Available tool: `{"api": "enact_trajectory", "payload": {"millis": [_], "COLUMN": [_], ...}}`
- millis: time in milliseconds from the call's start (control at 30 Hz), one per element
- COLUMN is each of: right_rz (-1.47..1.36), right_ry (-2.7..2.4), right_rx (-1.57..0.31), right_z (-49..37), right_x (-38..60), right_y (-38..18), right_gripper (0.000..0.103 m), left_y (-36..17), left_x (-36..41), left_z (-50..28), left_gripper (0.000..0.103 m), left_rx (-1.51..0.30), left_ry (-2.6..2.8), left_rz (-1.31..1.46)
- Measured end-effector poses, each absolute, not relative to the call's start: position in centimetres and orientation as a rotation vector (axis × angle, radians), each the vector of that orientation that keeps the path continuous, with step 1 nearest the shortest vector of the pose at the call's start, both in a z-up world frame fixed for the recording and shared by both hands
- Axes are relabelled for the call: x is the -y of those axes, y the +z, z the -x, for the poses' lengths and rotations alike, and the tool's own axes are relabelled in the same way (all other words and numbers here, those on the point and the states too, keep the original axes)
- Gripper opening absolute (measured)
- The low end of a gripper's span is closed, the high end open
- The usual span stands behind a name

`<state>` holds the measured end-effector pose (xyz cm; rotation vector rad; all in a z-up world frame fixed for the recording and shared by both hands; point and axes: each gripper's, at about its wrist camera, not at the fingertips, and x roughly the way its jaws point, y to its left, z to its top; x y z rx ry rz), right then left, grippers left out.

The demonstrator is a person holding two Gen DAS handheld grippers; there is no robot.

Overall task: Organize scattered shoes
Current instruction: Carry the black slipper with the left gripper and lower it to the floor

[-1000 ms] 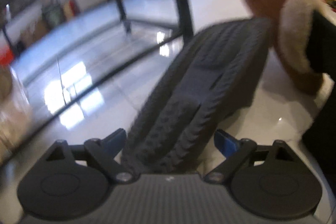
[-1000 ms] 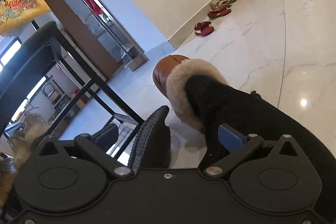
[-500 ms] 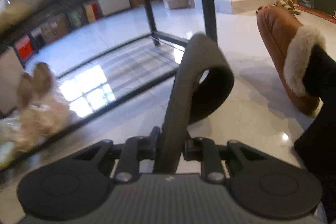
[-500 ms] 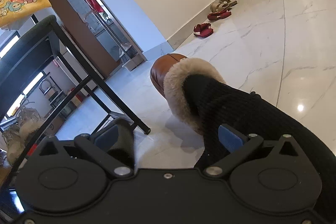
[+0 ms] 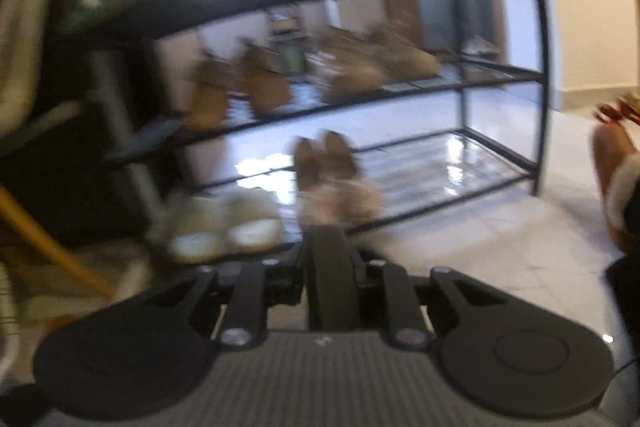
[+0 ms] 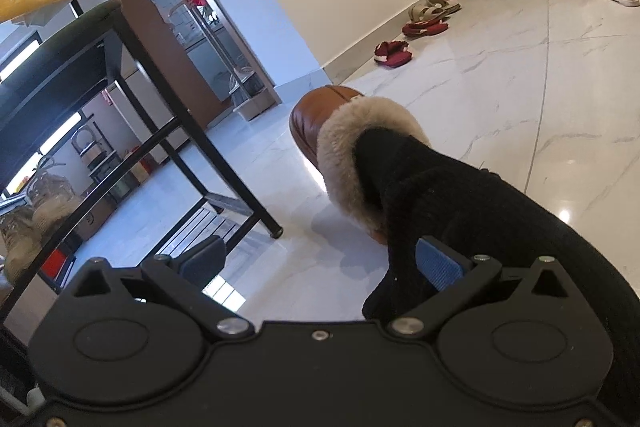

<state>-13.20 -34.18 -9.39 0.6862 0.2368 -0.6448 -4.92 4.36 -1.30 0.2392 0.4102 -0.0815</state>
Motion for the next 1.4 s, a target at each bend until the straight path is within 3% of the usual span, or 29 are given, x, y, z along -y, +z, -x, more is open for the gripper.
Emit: {"api": "enact_trajectory", "payload": {"millis": [167, 300, 400, 600, 667, 700, 733, 1133, 1400], "right_rz": [-0.665, -0.619, -0.587, -0.599, -0.612, -0.614, -0.610, -0.595, -0.598], "right_ry": [-0.632, -0.650, -0.654, -0.572, -0.503, -0.471, -0.445, -0.198, -0.189], "right_rx": [-0.283, -0.305, -0.325, -0.398, -0.428, -0.439, -0.447, -0.552, -0.541], "right_z": [13.3, 13.5, 13.5, 13.0, 12.6, 12.4, 12.2, 11.0, 11.5], "right_x": [32.7, 31.8, 31.4, 30.6, 30.0, 29.6, 29.1, 24.2, 24.3], "right_y": [-9.1, -8.8, -8.6, -8.7, -8.7, -8.7, -8.7, -8.1, -7.8], "right_gripper": [0.103, 0.103, 0.103, 0.103, 0.103, 0.103, 0.103, 0.103, 0.103], "left_y": [-3.1, -7.2, -9.9, -11.0, -9.8, -9.3, -8.8, -5.5, -2.8], "left_x": [-7.9, -6.7, -4.9, -2.9, -4.0, -4.8, -5.6, -10.6, -7.1], "left_z": [6.0, 7.5, 8.9, 10.7, 10.3, 10.1, 10.1, 8.7, 9.9], "left_gripper": [0.019, 0.030, 0.047, 0.057, 0.073, 0.092, 0.099, 0.102, 0.102], "left_rx": [-0.423, -0.550, -0.663, -0.720, -0.711, -0.704, -0.683, -0.606, -0.472], "left_ry": [-0.070, -0.231, -0.368, -0.412, -0.363, -0.321, -0.281, -0.166, -0.239], "left_rz": [-0.286, -0.255, -0.232, -0.317, -0.251, -0.216, -0.180, 0.056, -0.115]}}
